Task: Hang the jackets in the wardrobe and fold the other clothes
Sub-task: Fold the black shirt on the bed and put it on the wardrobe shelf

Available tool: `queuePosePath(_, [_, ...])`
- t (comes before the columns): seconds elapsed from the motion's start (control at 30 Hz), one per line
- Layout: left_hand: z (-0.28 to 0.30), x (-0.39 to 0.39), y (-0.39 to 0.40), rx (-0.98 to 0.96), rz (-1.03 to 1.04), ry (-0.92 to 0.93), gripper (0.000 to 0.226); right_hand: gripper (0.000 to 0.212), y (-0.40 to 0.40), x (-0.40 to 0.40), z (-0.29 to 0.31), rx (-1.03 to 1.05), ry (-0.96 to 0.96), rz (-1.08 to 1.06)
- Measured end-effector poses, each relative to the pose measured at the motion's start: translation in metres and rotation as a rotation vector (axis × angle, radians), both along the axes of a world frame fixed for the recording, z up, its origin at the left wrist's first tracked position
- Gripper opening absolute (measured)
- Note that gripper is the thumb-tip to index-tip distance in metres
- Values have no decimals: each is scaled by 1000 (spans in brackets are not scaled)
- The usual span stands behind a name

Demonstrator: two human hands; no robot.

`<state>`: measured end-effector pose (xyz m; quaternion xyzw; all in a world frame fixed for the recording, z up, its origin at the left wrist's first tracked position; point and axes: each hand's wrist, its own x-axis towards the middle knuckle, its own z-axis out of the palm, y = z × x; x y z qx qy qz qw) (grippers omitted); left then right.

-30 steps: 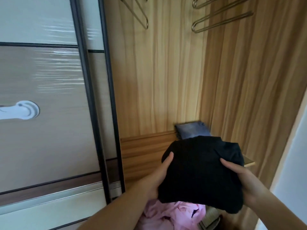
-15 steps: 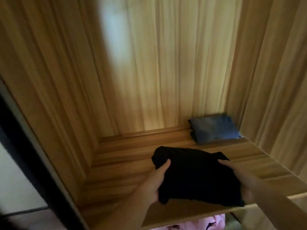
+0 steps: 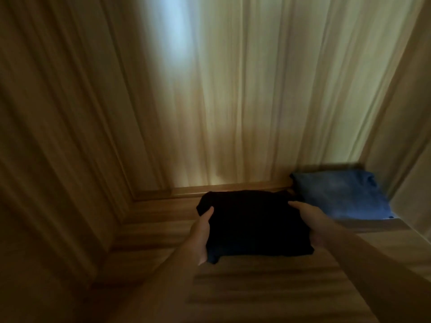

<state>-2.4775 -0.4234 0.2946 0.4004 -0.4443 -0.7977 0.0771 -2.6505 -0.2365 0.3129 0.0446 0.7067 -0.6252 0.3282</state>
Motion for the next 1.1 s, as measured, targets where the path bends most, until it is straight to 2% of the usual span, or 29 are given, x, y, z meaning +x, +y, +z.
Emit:
queuePosePath(0.1, [-8,-11,-15,-325,41,-112,31,18,-16,-18,-25,246,193,112])
queuePosePath(0.2, [-25,-11,-20,-555,12,-175,40,9,-17,-21,-46,401,272,150])
queuePosePath(0.3, [-37,-11,-21,-584,-4,-162,40,13,-16,-25,-53,379,310,64])
queuePosePath(0.37, [-42,-12,-20,-631,3,-156,45,23,-13,-24,-53,371,341,56])
queuePosePath(0.43, [-42,-12,-19,-754,-11,-193,51,26,-7,-16,-50,428,404,111])
queuePosePath(0.53, [-33,-4,-10,-986,-92,-264,60,45,9,1,-38,558,579,230])
queuePosePath(0.6, [-19,4,2,-1117,-175,-275,64,45,21,14,-27,588,692,303])
queuePosePath(0.7, [12,14,23,-1178,-308,-208,64,47,41,34,-1,636,853,401])
queuePosePath(0.77, [37,19,37,-1221,-397,-158,60,53,58,48,22,656,893,451])
queuePosePath(0.9, [77,24,64,-1498,-581,-81,56,50,97,72,64,738,976,522])
queuePosePath(1.0, [95,25,85,-1628,-686,-35,58,54,131,95,92,805,1024,479])
queuePosePath(1.1, [105,34,106,-1690,-744,54,57,56,162,129,110,835,1008,322])
